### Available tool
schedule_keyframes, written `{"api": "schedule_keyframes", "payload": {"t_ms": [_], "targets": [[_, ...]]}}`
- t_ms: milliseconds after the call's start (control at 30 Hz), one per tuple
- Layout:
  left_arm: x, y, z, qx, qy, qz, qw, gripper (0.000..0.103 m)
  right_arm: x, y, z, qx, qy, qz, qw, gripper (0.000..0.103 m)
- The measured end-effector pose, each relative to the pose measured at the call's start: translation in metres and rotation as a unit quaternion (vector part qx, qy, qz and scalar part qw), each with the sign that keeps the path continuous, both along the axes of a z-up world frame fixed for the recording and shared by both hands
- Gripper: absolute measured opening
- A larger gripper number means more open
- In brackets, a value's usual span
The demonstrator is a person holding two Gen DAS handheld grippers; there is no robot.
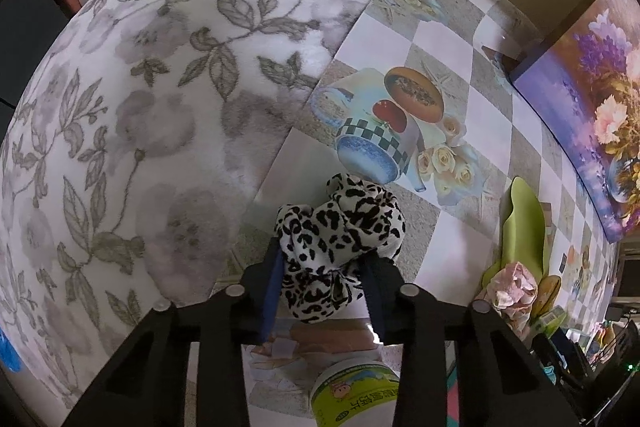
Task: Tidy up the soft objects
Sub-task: 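Grasp the leopard-print scrunchie with the left tool while the right tool grasps the green tissue pack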
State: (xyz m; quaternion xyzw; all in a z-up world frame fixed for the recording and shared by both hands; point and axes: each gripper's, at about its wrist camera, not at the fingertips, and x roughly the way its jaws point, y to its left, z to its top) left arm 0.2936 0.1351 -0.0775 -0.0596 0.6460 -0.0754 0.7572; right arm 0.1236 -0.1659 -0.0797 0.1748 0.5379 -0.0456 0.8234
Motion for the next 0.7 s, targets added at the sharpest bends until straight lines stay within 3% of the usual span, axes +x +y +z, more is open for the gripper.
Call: {"api": "schedule_keyframes", "payload": {"t_ms": [200, 233, 367, 700], "targets": [[-0.001, 0.005, 0.006, -0.003, -0.007, 0.01, 0.9999, 0.029, -0.001, 0.0, 0.004, 0.001, -0.002, 0.001, 1.0, 0.069], [-0.002, 0.006, 0.011, -0.004, -0.011, 0.011, 0.9999, 0.024, -0.001, 0.0, 0.006, 0.001, -0.004, 0.001, 1.0, 0.069], [-0.008, 0.007, 0.031, -0.004, -0.028, 0.012, 0.9995, 0.023, -0.007, -0.002, 0.018, 0.002, -0.013, -0.001, 1.0, 0.069], [-0.054, -0.012, 0.111, -0.008, -0.106, -0.002, 0.9944, 0.023, -0.039, -0.013, 0.062, -0.01, -0.043, -0.014, 0.999, 0.069]]}}
